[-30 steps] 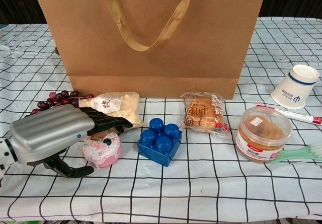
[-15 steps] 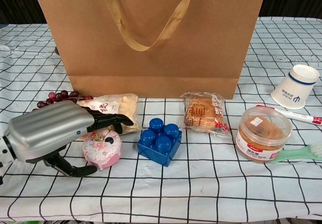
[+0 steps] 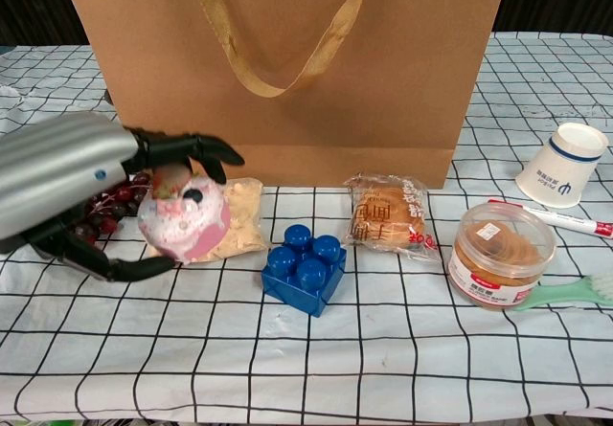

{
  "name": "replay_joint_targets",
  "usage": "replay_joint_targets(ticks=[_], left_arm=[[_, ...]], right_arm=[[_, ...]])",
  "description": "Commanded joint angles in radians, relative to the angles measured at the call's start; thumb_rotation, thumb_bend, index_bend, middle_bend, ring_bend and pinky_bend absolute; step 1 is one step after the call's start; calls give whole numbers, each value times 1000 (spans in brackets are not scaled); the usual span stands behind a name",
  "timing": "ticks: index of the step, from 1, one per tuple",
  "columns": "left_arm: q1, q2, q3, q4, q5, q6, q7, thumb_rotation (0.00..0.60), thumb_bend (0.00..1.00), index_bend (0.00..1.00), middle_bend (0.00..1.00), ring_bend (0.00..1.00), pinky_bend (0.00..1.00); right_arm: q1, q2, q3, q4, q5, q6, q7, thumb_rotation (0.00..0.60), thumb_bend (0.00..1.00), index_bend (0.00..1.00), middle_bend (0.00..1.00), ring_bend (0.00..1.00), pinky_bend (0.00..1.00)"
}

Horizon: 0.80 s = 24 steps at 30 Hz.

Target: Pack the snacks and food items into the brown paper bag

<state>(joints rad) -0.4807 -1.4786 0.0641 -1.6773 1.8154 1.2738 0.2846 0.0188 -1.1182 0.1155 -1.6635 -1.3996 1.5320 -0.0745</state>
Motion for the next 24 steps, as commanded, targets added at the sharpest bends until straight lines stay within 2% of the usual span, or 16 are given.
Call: replay_joint_targets(ticks=[1, 6, 11, 12, 14, 15, 18, 21, 24], left_arm=[[-22, 81, -57, -129, 54, 53, 33, 600, 330, 192, 280, 414, 376], [-62, 160, -140, -286, 77, 52, 91, 600, 330, 200, 289, 414, 391], [-112, 200, -278, -416, -23, 11, 178, 600, 330, 235, 300, 414, 402], [-134, 199, -321, -433, -62, -8, 201, 600, 330, 241, 305, 415, 404], [-171, 192, -383, -443, -122, -38, 240, 600, 330, 250, 312, 415, 406], [-201, 182, -431, -439, -175, -60, 280, 600, 330, 255, 314, 414, 407], [-277, 156, -530, -413, -315, -114, 396, 600, 330, 264, 322, 414, 407], [-336, 128, -588, -379, -418, -141, 464, 600, 330, 277, 334, 413, 405], [-401, 77, -624, -328, -535, -147, 543, 600, 330, 280, 335, 410, 403]], right_arm=[[0, -2, 1, 0, 4, -2, -4, 600, 205, 11, 69, 170, 212], [2, -8, -1, -3, 6, -5, -20, 600, 204, 10, 69, 170, 213], [6, -16, -4, -3, 7, -13, -35, 600, 204, 10, 69, 170, 213], [7, -18, -5, -2, 7, -15, -39, 600, 204, 10, 69, 170, 213], [8, -20, -6, -1, 10, -19, -44, 600, 204, 10, 69, 170, 213], [9, -22, -6, 0, 13, -22, -45, 600, 204, 10, 69, 170, 213], [10, -25, -4, 2, 22, -29, -44, 600, 204, 9, 69, 170, 213], [14, -29, -4, 8, 31, -40, -51, 600, 204, 10, 69, 170, 213], [20, -34, -4, 11, 41, -56, -55, 600, 205, 10, 69, 170, 213]])
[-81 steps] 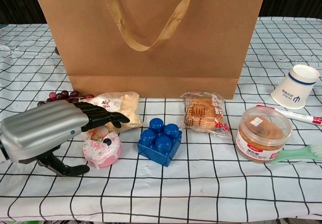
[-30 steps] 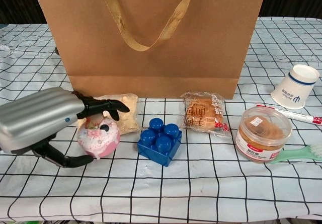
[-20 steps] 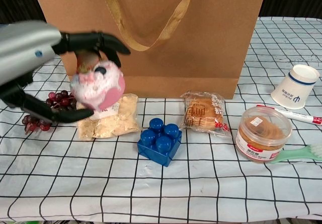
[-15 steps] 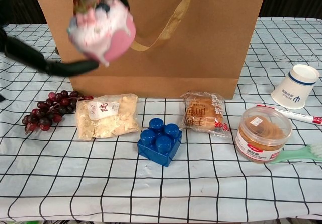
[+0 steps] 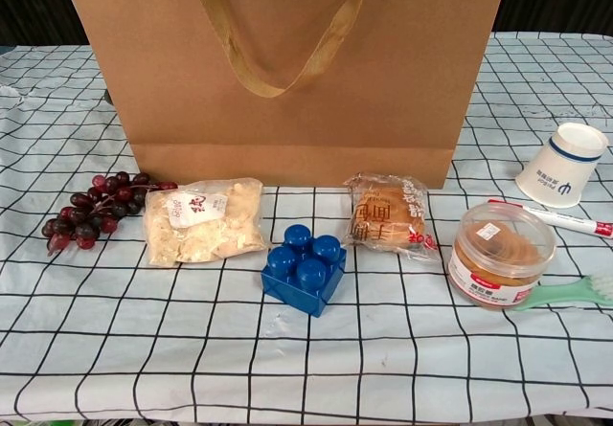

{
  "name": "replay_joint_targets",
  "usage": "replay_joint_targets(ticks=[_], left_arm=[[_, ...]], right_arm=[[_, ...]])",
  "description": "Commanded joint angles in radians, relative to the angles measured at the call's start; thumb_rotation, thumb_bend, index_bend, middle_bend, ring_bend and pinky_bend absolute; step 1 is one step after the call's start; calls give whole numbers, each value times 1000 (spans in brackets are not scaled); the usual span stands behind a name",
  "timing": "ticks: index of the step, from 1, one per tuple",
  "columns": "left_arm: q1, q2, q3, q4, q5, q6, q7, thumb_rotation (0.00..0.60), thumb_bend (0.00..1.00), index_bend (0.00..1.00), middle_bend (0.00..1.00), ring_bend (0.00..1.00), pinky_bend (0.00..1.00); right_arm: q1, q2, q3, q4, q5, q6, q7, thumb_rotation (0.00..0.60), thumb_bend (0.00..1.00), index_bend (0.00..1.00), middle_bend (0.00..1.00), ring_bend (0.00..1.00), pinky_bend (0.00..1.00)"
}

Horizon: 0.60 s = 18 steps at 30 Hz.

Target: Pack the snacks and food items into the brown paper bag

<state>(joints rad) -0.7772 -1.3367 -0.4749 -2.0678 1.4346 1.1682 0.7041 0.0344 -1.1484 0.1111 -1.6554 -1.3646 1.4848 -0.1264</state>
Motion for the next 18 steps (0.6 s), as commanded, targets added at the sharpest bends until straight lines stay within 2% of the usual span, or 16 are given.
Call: replay_joint_targets(ticks=[1, 5, 11, 13, 15, 17, 18], left_arm=[[-124, -82, -91, 81, -192, -35, 153, 600, 330, 280, 335, 410, 403], [-164, -126, -102, 139, -246, -8, 182, 600, 330, 274, 334, 409, 403], [-198, -166, -75, 234, -305, 10, 201, 600, 319, 254, 321, 375, 385], [-204, -173, -64, 252, -330, 5, 191, 600, 265, 221, 275, 272, 316], [-205, -167, -52, 254, -375, -7, 198, 600, 154, 155, 178, 76, 157], [-205, -155, -45, 237, -433, -17, 217, 600, 74, 111, 106, 2, 51], [-206, -142, -44, 217, -472, -21, 232, 600, 42, 94, 79, 0, 20]], right_arm=[[6, -5, 0, 6, 8, -13, -5, 600, 205, 9, 69, 170, 213], [7, -7, 2, 12, 12, -14, -3, 600, 206, 5, 69, 170, 213], [6, -5, 6, 18, 17, -12, 7, 600, 207, 5, 69, 170, 213], [5, -3, 7, 18, 16, -8, 10, 600, 207, 5, 69, 170, 213], [2, -1, 8, 18, 13, -1, 14, 600, 207, 5, 69, 170, 213], [-1, 2, 9, 15, 13, 5, 19, 600, 207, 6, 69, 170, 213], [-3, 4, 11, 13, 12, 9, 23, 600, 207, 6, 69, 170, 213]])
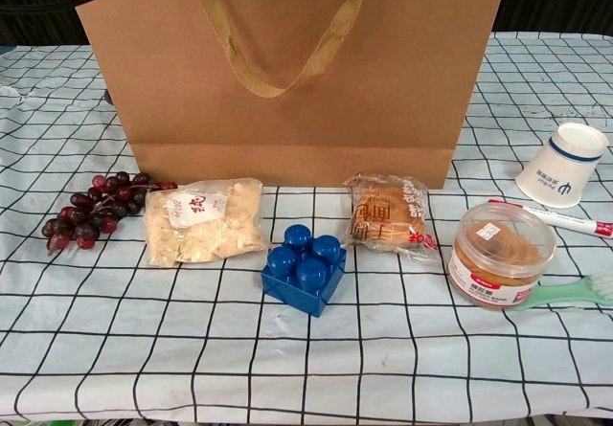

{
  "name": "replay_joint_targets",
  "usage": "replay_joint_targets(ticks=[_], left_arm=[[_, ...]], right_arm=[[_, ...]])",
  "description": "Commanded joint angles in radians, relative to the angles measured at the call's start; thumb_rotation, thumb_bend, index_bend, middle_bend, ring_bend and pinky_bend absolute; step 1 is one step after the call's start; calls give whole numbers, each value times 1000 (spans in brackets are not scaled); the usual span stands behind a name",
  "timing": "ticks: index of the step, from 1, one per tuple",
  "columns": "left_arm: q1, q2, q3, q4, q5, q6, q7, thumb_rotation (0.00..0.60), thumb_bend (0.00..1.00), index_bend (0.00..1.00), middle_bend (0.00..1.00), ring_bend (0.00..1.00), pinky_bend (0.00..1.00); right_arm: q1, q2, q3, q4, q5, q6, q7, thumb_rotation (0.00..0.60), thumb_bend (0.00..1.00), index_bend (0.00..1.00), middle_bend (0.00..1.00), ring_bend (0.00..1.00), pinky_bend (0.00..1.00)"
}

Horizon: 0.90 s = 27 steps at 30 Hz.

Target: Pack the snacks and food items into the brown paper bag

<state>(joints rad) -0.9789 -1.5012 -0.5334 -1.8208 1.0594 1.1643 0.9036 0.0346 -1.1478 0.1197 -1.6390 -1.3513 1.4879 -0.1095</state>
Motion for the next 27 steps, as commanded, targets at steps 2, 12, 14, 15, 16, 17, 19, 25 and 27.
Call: replay_joint_targets(ticks=[2, 12, 14, 15, 16, 17, 19, 25, 27], left_arm=[[-6, 43, 11, -57, -130, -18, 40, 600, 15, 83, 57, 0, 2], [131, 235, 25, -309, 21, 119, -56, 600, 48, 96, 73, 0, 52], [220, 292, 63, -361, 114, 199, -94, 600, 50, 99, 86, 0, 60], [258, 312, 85, -374, 156, 229, -119, 600, 50, 99, 89, 0, 62], [301, 333, 113, -382, 202, 261, -151, 600, 50, 99, 92, 0, 63], [367, 365, 166, -380, 277, 297, -210, 600, 50, 99, 92, 0, 63], [471, 416, 261, -345, 387, 351, -333, 600, 49, 100, 90, 0, 63], [738, 474, 535, 4, 572, 492, -856, 600, 50, 100, 88, 0, 65], [770, 453, 559, 91, 560, 500, -957, 600, 50, 102, 88, 0, 69]], right_arm=[[-5, 6, 3, -6, -6, 13, 11, 600, 207, 5, 69, 170, 213], [-19, 23, 11, -13, -14, 45, 33, 600, 215, 6, 69, 170, 213], [-22, 25, 12, -14, -17, 52, 36, 600, 216, 6, 69, 170, 213], [-23, 25, 12, -15, -17, 54, 36, 600, 216, 6, 69, 170, 213], [-24, 25, 13, -15, -17, 56, 36, 600, 216, 6, 69, 170, 213], [-24, 24, 13, -15, -15, 56, 34, 600, 217, 6, 69, 170, 213], [-24, 23, 15, -16, -9, 55, 30, 600, 216, 6, 69, 170, 213], [-20, 8, 14, -18, -4, 52, -4, 600, 216, 6, 69, 170, 213], [-18, 3, 12, -16, -2, 48, -14, 600, 216, 6, 69, 170, 213]])
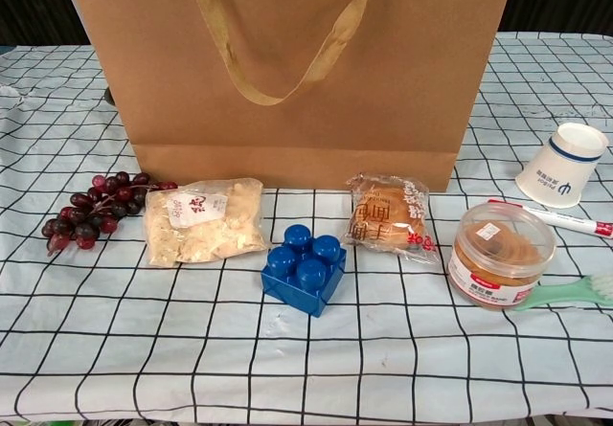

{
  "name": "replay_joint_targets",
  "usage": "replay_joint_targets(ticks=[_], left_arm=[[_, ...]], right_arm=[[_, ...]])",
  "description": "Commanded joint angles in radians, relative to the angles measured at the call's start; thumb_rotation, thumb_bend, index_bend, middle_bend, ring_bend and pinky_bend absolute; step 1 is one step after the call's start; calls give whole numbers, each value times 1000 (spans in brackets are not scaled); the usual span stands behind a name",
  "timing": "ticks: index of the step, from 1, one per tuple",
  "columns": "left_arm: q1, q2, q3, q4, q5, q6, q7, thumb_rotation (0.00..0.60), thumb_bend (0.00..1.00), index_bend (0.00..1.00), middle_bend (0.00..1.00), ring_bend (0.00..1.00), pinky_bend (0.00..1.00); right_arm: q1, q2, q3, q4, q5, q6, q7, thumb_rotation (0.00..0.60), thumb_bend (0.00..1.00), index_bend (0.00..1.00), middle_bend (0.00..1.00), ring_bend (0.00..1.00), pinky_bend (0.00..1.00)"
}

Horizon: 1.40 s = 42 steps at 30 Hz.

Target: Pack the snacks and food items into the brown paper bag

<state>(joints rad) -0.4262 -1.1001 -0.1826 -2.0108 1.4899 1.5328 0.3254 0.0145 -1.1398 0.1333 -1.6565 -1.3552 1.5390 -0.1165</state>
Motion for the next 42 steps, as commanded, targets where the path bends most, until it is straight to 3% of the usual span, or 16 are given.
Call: replay_joint_targets(ticks=[1, 4, 6, 9, 17, 23, 34, 42], left_arm=[[227, 37, 213, 326, 125, 133, -426, 600, 50, 103, 88, 0, 75], [240, -10, 204, 429, 97, 130, -522, 600, 50, 103, 87, 0, 103], [246, -59, 201, 524, 22, 67, -584, 600, 48, 102, 86, 0, 105], [226, -84, 214, 569, 0, -30, -583, 600, 41, 98, 86, 0, 103], [158, -105, 202, 492, -70, -239, -554, 600, 34, 96, 86, 0, 103], [84, -113, 191, 430, -129, -401, -430, 600, 32, 88, 84, 0, 102], [1, -215, 130, 443, -248, -500, -225, 600, 35, 88, 104, 0, 103], [-48, -278, 121, 485, -248, -575, -244, 600, 46, 101, 127, 16, 106]], right_arm=[[3, -7, -2, 2, 3, -6, -11, 600, 216, 6, 69, 170, 213], [5, -9, -4, 1, -1, -8, -16, 600, 217, 6, 69, 170, 213], [4, -11, -6, -2, -8, -4, -19, 600, 217, 6, 69, 170, 213], [4, -10, -6, -3, -7, -4, -20, 600, 216, 6, 69, 170, 212], [2, -7, -8, -2, -14, -3, -10, 600, 218, 7, 69, 170, 213], [1, -3, -7, -2, -13, -3, -2, 600, 218, 6, 69, 170, 213], [-2, 3, -4, 1, -13, 0, 13, 600, 219, 7, 69, 170, 213], [-2, 4, -3, 2, -12, -5, 22, 600, 218, 8, 69, 170, 212]])
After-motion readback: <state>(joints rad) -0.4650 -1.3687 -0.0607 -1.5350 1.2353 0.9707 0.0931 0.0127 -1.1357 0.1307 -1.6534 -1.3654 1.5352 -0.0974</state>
